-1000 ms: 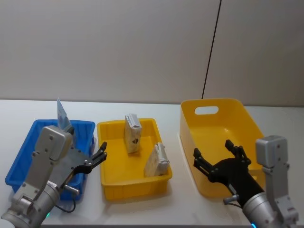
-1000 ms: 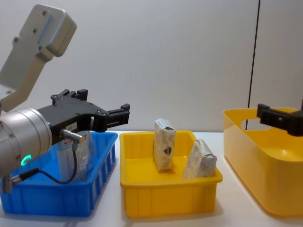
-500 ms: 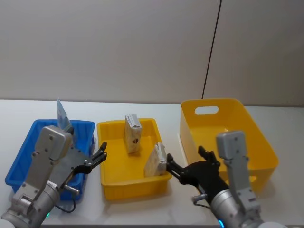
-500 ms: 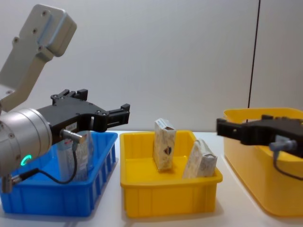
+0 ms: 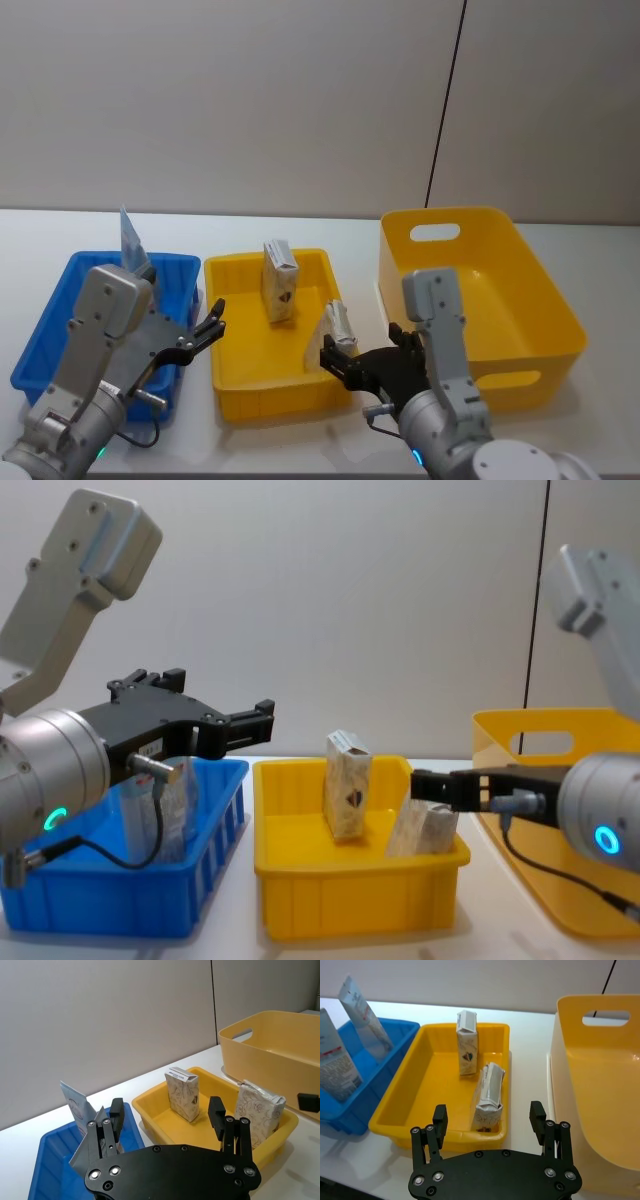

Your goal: Bimanual collaborative sorting of washing and personal care products

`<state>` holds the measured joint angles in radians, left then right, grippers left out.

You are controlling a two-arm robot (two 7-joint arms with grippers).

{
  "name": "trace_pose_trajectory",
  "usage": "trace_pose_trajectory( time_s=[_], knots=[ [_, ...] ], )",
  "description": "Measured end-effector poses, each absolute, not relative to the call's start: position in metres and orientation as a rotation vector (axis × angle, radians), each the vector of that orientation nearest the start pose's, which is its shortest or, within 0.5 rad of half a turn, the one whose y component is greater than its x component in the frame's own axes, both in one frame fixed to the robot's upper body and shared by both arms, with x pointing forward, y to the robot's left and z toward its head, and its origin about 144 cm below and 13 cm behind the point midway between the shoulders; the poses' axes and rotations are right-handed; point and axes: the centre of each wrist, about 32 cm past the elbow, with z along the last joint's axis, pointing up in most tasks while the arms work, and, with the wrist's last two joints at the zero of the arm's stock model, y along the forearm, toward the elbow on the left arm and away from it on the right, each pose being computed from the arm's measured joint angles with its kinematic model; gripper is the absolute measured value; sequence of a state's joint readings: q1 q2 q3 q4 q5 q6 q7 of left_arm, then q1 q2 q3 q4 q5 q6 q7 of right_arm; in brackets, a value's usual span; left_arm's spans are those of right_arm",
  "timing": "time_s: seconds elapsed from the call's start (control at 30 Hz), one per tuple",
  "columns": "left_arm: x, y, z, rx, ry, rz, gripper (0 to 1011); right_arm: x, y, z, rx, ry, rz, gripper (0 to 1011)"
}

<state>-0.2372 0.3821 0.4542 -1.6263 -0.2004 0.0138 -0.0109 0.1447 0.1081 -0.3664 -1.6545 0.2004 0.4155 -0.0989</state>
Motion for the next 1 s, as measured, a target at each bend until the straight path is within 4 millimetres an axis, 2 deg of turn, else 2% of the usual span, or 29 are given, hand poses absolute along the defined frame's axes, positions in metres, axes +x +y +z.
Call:
trace_pose_trajectory(
  time_s=[0.47, 1.0],
  knots=[
    [0.492, 0.198, 1.204, 0.061, -0.268, 1.124, 1001, 0.501, -0.117, 1.196, -0.278, 0.233, -1.298, 1004],
    [0.492, 0.198, 1.204, 0.061, -0.268, 1.124, 1001, 0.525, -0.104, 1.19, -0.333, 0.271, -1.304, 1004]
  ],
)
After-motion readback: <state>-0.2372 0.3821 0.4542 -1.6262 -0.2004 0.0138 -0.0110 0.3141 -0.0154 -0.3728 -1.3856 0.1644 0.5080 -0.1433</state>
